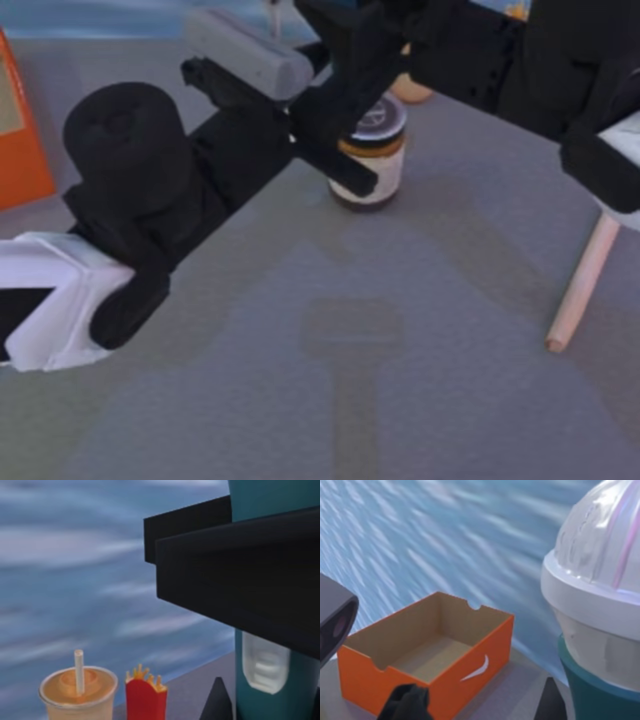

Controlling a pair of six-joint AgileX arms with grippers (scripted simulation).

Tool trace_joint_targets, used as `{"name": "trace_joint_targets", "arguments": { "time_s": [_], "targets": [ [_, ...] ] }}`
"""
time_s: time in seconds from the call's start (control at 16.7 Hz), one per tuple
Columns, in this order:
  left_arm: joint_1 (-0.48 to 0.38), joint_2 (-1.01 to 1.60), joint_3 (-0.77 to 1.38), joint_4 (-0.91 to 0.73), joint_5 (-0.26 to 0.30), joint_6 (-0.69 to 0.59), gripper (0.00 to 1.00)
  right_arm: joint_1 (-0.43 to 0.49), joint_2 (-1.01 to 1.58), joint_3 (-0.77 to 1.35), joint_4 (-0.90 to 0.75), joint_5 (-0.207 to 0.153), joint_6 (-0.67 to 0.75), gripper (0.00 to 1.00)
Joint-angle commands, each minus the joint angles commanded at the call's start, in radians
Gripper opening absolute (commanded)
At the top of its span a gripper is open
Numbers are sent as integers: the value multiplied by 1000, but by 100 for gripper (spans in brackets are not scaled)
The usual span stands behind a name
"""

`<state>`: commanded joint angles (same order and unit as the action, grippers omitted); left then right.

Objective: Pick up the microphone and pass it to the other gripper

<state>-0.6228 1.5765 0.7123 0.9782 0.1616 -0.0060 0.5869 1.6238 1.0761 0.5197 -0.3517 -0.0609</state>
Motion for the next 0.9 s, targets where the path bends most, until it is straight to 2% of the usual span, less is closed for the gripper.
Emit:
{"name": "trace_joint_targets", "arguments": {
  "time_s": [0.48, 0.9],
  "targets": [
    [0, 0, 0, 0, 0, 0, 98, 0, 0, 0, 0, 0, 0, 0],
    [0, 0, 0, 0, 0, 0, 100, 0, 0, 0, 0, 0, 0, 0]
  ]
}}
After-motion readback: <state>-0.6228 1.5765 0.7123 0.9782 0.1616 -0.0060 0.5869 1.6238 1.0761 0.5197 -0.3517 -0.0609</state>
